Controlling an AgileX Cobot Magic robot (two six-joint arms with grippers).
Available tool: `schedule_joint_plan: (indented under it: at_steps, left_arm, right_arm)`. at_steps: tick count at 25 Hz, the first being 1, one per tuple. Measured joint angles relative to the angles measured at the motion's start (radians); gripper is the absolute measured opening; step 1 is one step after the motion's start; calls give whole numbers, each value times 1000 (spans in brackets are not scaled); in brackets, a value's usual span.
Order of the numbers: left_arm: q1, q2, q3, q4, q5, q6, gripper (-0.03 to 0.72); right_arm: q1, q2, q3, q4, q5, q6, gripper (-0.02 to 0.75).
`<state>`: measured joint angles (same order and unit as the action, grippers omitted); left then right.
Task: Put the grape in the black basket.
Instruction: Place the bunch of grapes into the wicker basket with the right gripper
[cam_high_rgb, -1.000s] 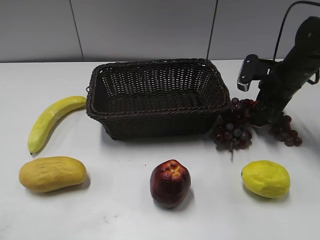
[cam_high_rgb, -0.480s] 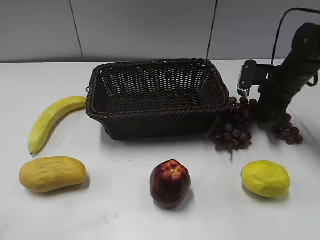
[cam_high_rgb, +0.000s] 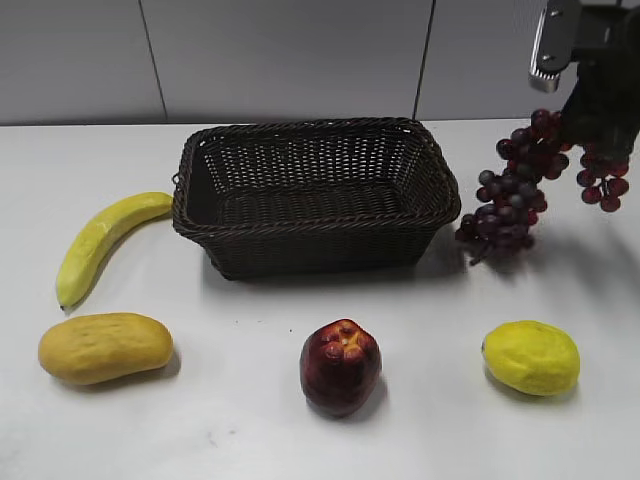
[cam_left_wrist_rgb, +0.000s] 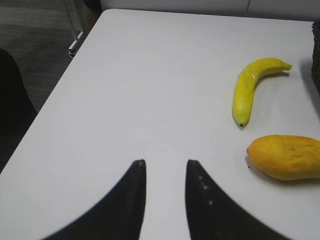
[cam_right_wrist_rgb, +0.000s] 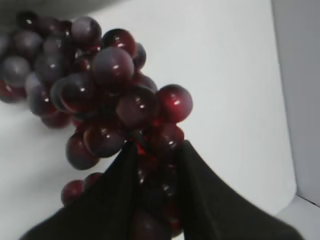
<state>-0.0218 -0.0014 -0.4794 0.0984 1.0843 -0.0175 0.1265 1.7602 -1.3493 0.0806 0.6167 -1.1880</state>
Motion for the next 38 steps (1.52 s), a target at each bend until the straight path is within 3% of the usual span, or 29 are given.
schedule_joint_plan:
  at_steps: [6,12,19,27,36,38]
  left_arm:
    - [0,0,0,0,0,0,218]
    - [0,0,0,0,0,0,218]
    - [0,0,0,0,0,0,218]
    - [0,0,0,0,0,0,218]
    - [0,0,0,0,0,0,218]
    - [0,0,0,0,0,0,218]
  right_arm:
    - [12,-119,0,27,-10,0,146]
    - [89,-148,-78,91,-12,0,127]
    - [251,-132,-237,131,-51,1,118]
    - [407,46,-255,175,-212,1,110]
    - [428,252,-255,329,-325,1,111]
    - [428,274,-255,338,-325,1,141]
